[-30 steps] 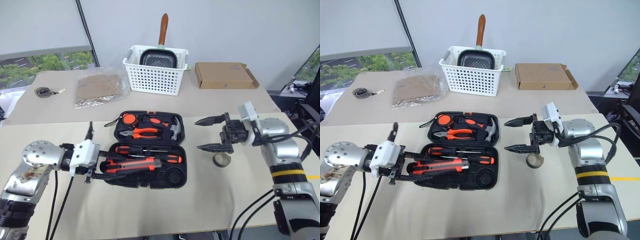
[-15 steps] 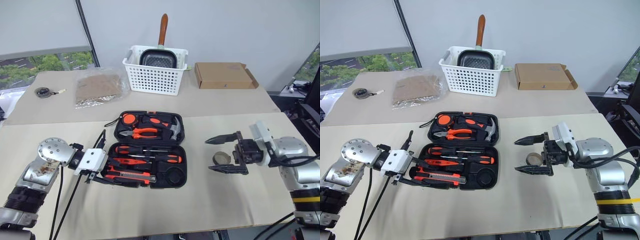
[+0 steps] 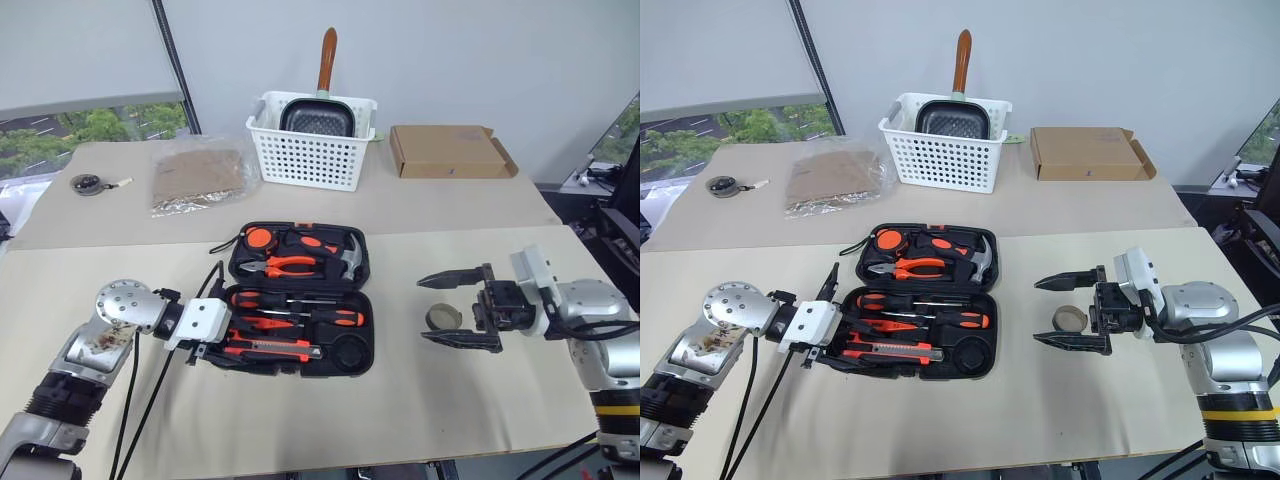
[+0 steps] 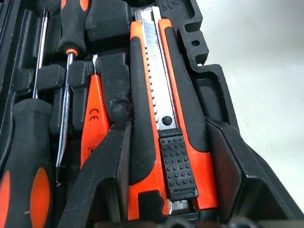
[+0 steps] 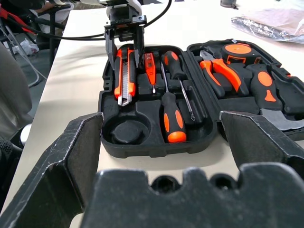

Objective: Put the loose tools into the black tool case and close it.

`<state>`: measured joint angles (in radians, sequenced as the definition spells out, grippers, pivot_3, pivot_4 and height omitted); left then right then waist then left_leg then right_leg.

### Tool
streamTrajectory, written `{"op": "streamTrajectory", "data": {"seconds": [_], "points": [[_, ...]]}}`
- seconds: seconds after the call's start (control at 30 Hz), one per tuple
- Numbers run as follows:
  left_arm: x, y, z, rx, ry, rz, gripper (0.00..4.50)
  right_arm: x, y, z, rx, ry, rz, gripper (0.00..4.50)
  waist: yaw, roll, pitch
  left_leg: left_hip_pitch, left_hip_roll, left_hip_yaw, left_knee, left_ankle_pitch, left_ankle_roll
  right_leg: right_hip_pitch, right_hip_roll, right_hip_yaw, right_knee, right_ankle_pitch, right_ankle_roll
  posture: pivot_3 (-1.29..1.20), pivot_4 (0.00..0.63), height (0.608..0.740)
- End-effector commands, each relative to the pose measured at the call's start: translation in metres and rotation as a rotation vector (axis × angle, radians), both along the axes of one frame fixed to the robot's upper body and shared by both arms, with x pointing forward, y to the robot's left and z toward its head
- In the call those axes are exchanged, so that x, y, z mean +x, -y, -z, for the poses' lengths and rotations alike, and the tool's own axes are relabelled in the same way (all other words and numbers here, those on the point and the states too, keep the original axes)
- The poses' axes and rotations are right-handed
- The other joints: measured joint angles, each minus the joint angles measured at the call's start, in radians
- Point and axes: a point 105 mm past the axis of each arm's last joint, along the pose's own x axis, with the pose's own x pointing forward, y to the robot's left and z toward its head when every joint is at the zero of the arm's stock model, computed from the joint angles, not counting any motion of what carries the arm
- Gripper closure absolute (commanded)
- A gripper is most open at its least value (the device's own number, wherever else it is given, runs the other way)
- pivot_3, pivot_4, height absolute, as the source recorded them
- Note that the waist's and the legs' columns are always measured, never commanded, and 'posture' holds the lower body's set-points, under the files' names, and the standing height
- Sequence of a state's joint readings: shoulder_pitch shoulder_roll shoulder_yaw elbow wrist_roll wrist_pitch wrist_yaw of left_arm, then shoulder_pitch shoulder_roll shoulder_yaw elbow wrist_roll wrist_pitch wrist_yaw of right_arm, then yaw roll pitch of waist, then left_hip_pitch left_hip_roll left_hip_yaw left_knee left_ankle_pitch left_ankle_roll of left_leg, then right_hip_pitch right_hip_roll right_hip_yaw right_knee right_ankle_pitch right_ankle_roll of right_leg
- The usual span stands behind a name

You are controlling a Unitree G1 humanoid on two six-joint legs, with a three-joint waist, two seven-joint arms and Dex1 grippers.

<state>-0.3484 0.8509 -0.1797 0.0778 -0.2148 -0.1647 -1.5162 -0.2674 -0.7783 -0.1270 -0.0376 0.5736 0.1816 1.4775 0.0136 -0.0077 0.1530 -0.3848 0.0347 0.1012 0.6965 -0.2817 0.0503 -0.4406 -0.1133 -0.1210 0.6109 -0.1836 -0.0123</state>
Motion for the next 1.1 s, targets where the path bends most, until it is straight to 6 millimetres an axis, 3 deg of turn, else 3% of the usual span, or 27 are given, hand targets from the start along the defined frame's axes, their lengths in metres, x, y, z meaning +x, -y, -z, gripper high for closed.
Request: {"op": "streamTrajectory", "data": {"seconds": [0.03,0.17,0.47,0.6,0.73,0.87,1.1], "points": [[0.003,0.005,-0.004,-0.001,0.015,0.022,1.51,-0.002,0.0,-0.013,0.011,0.045,-0.009,0.0,0.0,0.0,0.0,0.0,0.0,0.0,0.0,0.0,0.0,0.0,0.0,0.0,0.0,0.0,0.0,0.0,0.15,0.7],[0.004,0.007,-0.008,-0.025,0.001,0.015,0.04,-0.004,0.0,-0.012,0.012,0.043,-0.006,0.0,0.0,0.0,0.0,0.0,0.0,0.0,0.0,0.0,0.0,0.0,0.0,0.0,0.0,0.0,0.0,0.0,0.15,0.7],[-0.001,0.018,-0.049,-0.285,-0.102,-0.014,0.01,-0.004,0.002,-0.011,0.008,0.04,0.003,0.0,-0.001,0.0,0.0,0.0,0.0,0.0,0.002,0.0,0.0,0.001,0.0,0.0,0.001,0.0,0.0,0.0,0.15,0.7],[-0.002,0.027,-0.045,-0.296,-0.091,0.01,1.16,-0.002,0.0,-0.011,0.009,0.043,-0.001,0.0,0.001,0.0,0.0,0.001,0.0,-0.001,0.002,0.0,0.0,0.002,0.0,0.001,0.001,0.0,0.0,0.0,0.15,0.7],[-0.003,0.031,-0.03,-0.271,-0.114,0.027,2.81,-0.002,-0.001,-0.012,0.01,0.044,-0.006,0.0,0.001,0.0,0.0,0.001,0.0,-0.001,0.003,0.0,0.0,0.002,0.001,0.001,0.001,0.0,0.001,0.0,0.15,0.7],[0.008,0.035,-0.017,-0.256,-0.117,-0.002,4.37,-0.001,-0.001,-0.012,0.01,0.049,-0.004,0.0,0.001,0.0,0.0,0.001,0.0,-0.001,0.003,0.0,0.0,0.002,0.001,0.001,0.001,0.0,0.0,0.0,0.15,0.7],[0.015,0.034,-0.004,-0.208,-0.117,-0.001,4.48,-0.001,-0.001,-0.013,0.013,0.052,0.002,0.0,0.001,0.0,0.0,0.001,0.0,-0.001,0.003,0.0,0.0,0.002,0.001,0.001,0.001,0.0,0.0,0.0,0.15,0.7]]}}
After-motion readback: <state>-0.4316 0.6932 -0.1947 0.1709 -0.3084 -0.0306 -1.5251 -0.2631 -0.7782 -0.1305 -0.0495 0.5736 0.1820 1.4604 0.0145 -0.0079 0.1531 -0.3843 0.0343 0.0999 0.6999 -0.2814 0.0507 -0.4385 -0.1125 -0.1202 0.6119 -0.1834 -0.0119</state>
